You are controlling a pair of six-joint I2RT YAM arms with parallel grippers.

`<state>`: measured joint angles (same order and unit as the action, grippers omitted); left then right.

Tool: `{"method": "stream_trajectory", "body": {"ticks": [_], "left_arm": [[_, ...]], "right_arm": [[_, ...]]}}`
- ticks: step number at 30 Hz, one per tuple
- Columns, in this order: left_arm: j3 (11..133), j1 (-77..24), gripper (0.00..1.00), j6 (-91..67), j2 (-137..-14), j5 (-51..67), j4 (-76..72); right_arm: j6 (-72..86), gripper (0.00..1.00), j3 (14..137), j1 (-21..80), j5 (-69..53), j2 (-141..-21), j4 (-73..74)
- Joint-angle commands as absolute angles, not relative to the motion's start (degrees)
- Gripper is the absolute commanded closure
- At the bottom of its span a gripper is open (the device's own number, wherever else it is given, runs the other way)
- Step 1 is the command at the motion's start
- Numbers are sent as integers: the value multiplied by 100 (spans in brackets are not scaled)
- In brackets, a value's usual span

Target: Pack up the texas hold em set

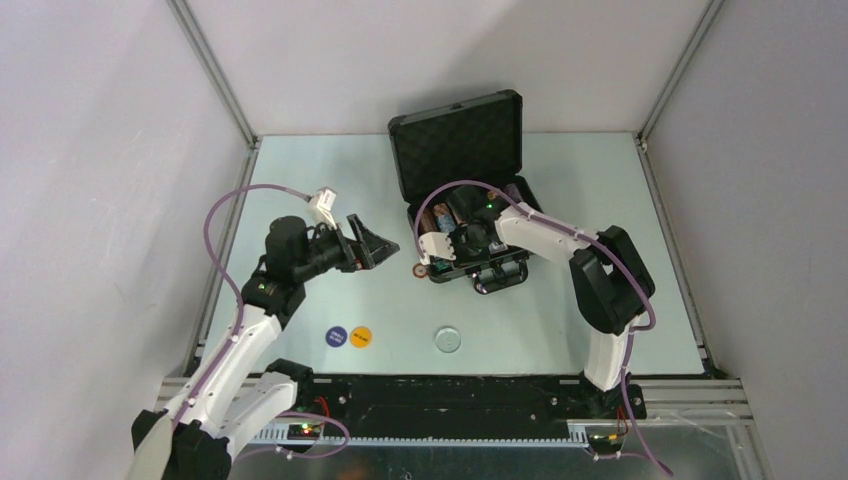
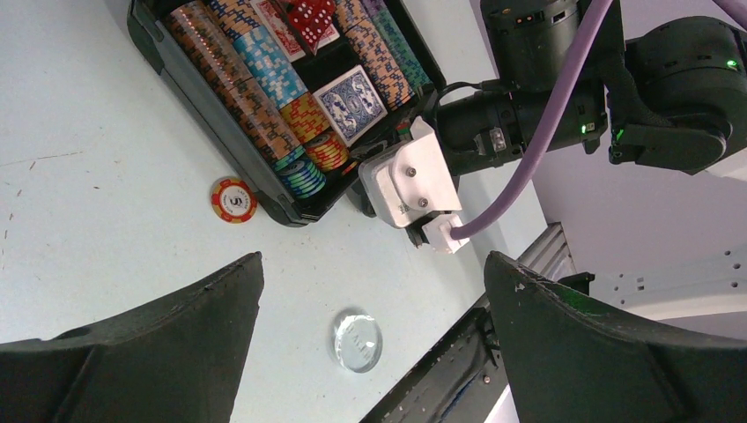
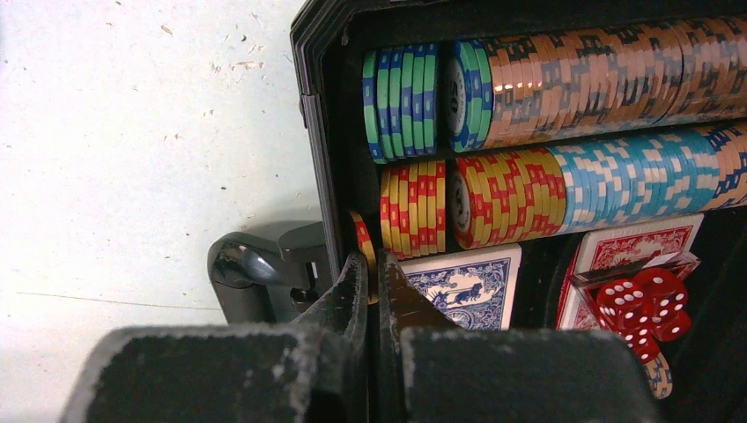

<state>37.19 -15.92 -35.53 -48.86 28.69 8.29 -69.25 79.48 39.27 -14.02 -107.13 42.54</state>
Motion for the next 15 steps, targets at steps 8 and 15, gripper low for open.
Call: {"method": "stream_trajectory", "body": {"ticks": [8,15], "left_arm": [[3656,-1513,0,-3480,-4900,2954,749],[3656,-1515,0,-3491,-4913,2975,750]], "right_arm": [[-7216,100,7983,3995,-1507,-10582,1913],[-7207,100,7983,3986,-1474,-10579,1767]]}}
